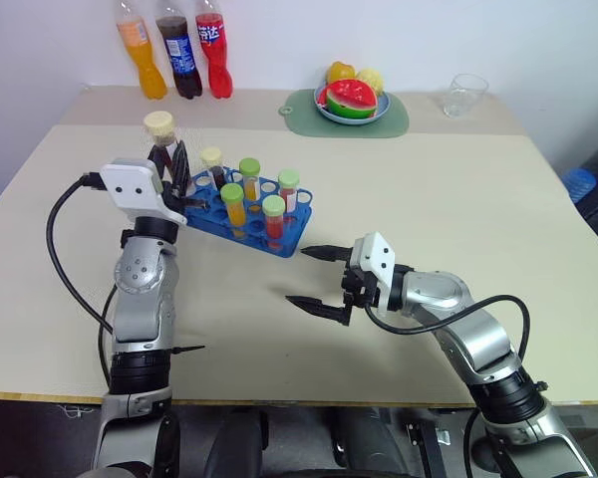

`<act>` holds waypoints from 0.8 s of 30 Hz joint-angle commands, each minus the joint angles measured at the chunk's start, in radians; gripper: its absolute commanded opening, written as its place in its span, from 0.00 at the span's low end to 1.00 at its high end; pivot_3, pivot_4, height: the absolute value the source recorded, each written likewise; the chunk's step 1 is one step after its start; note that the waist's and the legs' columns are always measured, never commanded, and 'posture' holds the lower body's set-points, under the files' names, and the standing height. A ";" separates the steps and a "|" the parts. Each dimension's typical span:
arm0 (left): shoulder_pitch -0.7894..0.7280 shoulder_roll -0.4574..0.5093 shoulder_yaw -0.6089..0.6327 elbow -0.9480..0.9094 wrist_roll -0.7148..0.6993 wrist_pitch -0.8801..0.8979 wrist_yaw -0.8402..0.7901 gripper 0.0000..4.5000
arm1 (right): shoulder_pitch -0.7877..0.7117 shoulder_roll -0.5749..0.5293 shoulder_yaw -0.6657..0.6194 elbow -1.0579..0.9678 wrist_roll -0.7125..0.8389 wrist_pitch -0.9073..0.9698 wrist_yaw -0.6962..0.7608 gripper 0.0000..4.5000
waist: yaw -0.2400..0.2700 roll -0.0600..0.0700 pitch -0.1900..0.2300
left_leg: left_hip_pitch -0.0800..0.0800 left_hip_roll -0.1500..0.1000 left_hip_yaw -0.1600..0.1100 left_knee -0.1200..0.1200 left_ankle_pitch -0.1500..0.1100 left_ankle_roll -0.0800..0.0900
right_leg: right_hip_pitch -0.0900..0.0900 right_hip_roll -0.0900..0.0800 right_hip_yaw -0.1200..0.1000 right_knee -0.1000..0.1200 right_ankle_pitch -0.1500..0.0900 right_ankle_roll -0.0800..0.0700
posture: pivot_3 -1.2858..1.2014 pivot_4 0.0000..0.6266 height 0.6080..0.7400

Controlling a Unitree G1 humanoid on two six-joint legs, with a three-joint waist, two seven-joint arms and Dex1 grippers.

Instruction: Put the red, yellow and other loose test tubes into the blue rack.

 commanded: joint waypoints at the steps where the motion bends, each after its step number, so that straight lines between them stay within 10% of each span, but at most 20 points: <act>1: -0.029 -0.001 0.001 -0.021 0.024 -0.005 0.022 0.17 | -0.021 0.007 -0.011 -0.011 0.002 -0.021 0.003 1.00 | 0.000 0.000 0.000 | 0.000 0.000 0.000 0.000 0.000 0.000 | 0.000 0.000 0.000 0.000 0.000 0.000 | 0.52 0.24 0.95; 24: -0.099 -0.057 -0.040 0.298 0.104 -0.066 0.045 0.17 | -0.023 0.007 -0.011 -0.016 0.001 -0.019 -0.005 1.00 | 0.000 0.000 0.000 | 0.001 0.000 0.000 -0.002 0.000 0.000 | 0.000 0.000 0.000 -0.001 0.000 0.000 | 0.52 0.24 0.95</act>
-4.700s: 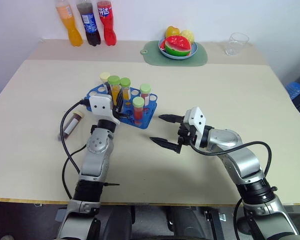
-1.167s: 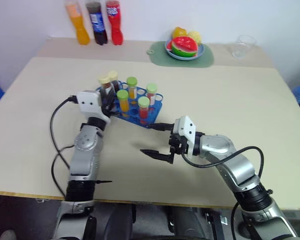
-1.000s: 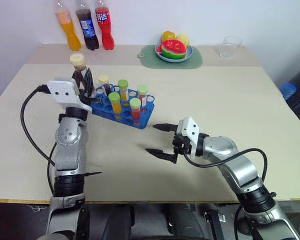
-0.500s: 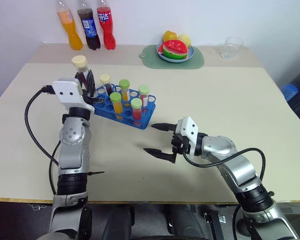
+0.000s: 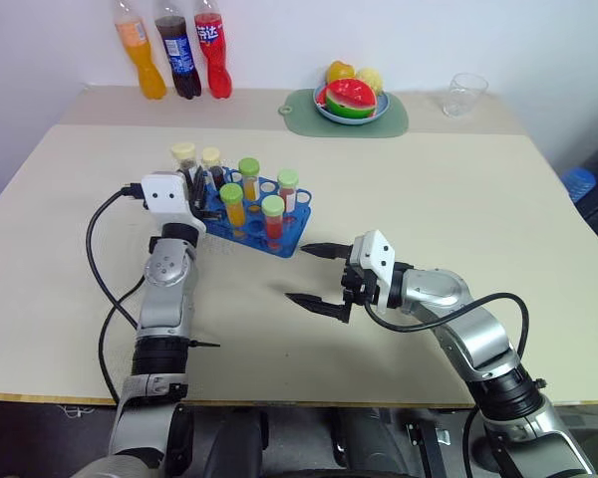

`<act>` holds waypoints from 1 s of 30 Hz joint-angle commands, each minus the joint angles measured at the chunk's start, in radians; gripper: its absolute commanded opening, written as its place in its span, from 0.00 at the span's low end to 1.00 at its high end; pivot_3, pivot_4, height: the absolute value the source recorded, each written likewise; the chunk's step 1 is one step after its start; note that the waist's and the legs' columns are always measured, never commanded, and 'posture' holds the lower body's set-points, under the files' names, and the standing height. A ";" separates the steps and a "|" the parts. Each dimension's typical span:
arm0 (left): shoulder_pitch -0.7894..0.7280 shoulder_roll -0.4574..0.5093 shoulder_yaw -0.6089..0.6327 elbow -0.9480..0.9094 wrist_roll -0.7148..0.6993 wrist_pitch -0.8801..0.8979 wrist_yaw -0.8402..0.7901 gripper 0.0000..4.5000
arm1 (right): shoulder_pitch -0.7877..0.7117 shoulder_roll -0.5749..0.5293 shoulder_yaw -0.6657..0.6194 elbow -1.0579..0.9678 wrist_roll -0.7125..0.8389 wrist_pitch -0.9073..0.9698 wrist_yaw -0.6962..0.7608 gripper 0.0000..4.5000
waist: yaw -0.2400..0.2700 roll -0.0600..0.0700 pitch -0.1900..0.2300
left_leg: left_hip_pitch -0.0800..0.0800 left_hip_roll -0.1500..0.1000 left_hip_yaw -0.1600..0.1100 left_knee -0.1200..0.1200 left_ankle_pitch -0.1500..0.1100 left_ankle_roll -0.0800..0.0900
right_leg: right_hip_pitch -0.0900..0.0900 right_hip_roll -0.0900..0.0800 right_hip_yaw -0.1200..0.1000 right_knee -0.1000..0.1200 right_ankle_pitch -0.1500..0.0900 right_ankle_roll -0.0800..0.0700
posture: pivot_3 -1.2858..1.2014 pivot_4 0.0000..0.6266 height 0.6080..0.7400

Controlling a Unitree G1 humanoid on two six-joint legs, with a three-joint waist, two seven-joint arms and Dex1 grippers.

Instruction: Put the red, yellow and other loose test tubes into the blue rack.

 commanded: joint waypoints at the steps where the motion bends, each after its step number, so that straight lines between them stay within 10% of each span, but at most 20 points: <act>1: -0.016 0.000 -0.016 0.020 0.018 -0.042 -0.004 0.17 | -0.010 0.006 -0.011 -0.032 0.003 -0.005 -0.005 1.00 | 0.001 0.000 0.000 | 0.000 0.000 0.000 0.000 0.000 0.000 | 0.000 0.000 0.000 0.000 0.000 0.000 | 0.52 0.24 0.95; 22: -0.019 -0.028 0.005 0.168 0.015 -0.254 0.004 0.17 | -0.002 0.002 -0.012 -0.051 0.010 0.014 -0.015 1.00 | 0.002 0.000 0.000 | 0.000 0.000 0.000 -0.003 0.000 0.000 | 0.000 0.000 0.000 -0.004 0.000 0.000 | 0.52 0.24 0.95; 30: 0.055 -0.029 0.034 -0.006 -0.080 -0.217 -0.033 0.92 | 0.000 -0.021 -0.055 -0.058 0.027 0.012 -0.012 1.00 | -0.003 0.000 0.000 | -0.001 0.000 0.000 -0.004 0.000 0.000 | 0.000 0.000 0.000 -0.005 0.000 0.000 | 0.52 0.24 0.95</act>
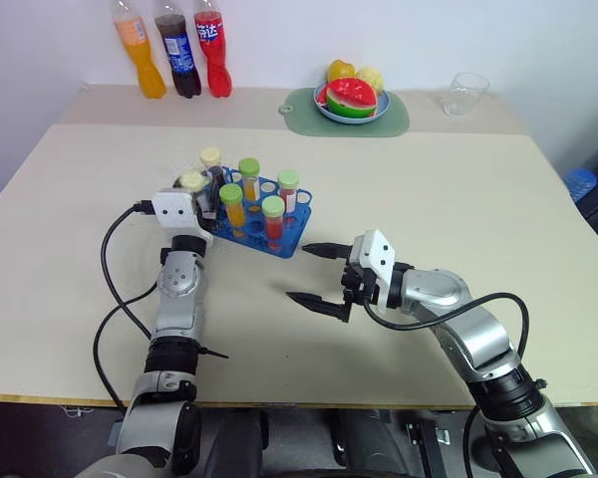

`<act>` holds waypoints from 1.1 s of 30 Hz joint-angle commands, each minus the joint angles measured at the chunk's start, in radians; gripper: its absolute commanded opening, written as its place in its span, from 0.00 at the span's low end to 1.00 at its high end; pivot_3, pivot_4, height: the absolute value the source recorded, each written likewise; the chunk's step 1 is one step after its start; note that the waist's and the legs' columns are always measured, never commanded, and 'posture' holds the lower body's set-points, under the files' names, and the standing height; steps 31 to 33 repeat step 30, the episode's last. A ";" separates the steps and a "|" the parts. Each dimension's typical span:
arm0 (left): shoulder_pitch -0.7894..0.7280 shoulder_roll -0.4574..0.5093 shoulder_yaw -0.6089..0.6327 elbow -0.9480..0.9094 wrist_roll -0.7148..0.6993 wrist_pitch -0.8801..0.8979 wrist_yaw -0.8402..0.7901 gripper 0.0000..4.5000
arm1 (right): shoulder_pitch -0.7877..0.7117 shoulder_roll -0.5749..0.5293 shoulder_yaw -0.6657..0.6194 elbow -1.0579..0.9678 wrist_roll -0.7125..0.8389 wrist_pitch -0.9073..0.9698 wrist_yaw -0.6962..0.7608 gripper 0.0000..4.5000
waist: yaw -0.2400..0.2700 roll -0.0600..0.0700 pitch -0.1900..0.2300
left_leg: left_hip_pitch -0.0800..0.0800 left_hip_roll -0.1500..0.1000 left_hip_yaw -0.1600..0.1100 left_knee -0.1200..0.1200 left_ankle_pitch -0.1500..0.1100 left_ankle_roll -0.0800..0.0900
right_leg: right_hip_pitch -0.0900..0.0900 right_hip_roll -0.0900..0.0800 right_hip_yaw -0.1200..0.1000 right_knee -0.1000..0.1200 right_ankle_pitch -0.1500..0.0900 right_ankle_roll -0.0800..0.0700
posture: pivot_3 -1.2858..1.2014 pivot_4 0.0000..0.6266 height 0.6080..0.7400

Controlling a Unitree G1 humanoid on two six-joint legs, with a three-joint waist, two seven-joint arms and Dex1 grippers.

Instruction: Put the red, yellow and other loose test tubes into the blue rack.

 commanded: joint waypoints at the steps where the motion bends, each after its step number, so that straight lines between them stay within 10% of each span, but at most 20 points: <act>1: 0.078 0.029 0.041 -0.254 -0.107 0.054 -0.047 0.92 | -0.009 -0.028 -0.073 -0.056 0.039 0.002 0.010 1.00 | -0.003 0.000 0.000 | 0.000 0.000 0.000 0.000 0.000 0.000 | 0.000 0.000 0.000 0.000 0.000 0.000 | 0.52 0.24 0.95; 16: 0.705 0.616 0.387 -0.803 -0.509 0.664 -0.515 0.92 | -0.049 -0.326 -0.428 0.150 0.180 0.102 0.124 1.00 | 0.004 0.002 0.002 | 0.000 0.002 0.001 -0.002 -0.001 0.002 | 0.002 0.000 0.000 -0.005 -0.001 -0.002 | 0.52 0.24 0.95; 33: 0.857 0.544 0.452 -0.914 -0.529 0.727 -0.551 0.92 | -0.110 -0.328 -0.386 0.399 0.080 -0.031 0.151 1.00 | -0.005 0.004 0.003 | 0.001 0.003 0.003 -0.002 -0.001 0.002 | 0.002 0.001 0.001 -0.006 0.000 -0.001 | 0.52 0.24 0.95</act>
